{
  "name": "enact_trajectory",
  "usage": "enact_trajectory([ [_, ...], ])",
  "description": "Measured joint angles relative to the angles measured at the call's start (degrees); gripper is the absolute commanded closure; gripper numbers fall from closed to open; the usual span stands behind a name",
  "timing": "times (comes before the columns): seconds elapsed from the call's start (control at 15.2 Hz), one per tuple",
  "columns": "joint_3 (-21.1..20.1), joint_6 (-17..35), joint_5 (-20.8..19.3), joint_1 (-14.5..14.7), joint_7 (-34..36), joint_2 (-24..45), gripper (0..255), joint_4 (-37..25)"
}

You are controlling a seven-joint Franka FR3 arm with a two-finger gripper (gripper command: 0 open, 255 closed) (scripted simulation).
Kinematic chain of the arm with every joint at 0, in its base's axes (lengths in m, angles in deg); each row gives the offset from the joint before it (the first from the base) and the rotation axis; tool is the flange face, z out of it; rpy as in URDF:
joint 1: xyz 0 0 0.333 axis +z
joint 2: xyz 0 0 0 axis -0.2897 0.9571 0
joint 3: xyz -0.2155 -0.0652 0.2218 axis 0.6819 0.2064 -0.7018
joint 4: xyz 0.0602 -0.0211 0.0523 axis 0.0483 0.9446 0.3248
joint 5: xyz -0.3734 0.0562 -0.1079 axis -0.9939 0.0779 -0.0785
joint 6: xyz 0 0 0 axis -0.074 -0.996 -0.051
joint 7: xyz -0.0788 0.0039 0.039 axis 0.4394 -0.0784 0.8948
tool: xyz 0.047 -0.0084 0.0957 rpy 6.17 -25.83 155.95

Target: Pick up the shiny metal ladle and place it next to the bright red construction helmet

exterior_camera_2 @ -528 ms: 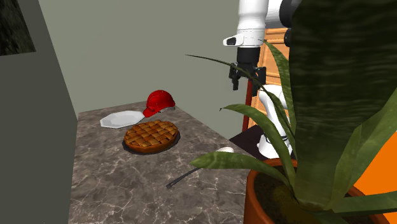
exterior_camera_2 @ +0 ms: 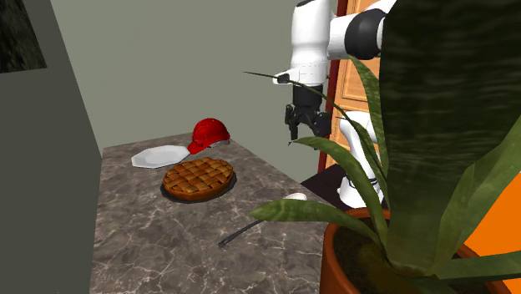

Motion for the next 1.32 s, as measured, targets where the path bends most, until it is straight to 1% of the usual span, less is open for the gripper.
enact_trajectory([
  [0.13,0.5,3.4,0.7,0.3,-0.6,3.1,0,0.1],
  [0.26,1.5,7.1,1.4,0.4,-1.8,7.8,0,-0.9],
  [0.53,2.2,12.2,3.6,1.3,-3.3,15.6,0,-3.7],
  [0.66,2.4,15.7,5.1,1.8,-4.0,19.9,0,-4.6],
  [0.92,3.2,20.0,8.1,2.0,-6.9,28.9,0,-9.2],
  [1.06,3.1,21.7,9.1,2.2,-7.5,31.2,0,-9.8],
  [1.32,3.0,24.6,10.0,2.4,-8.1,33.7,0,-9.3],
])
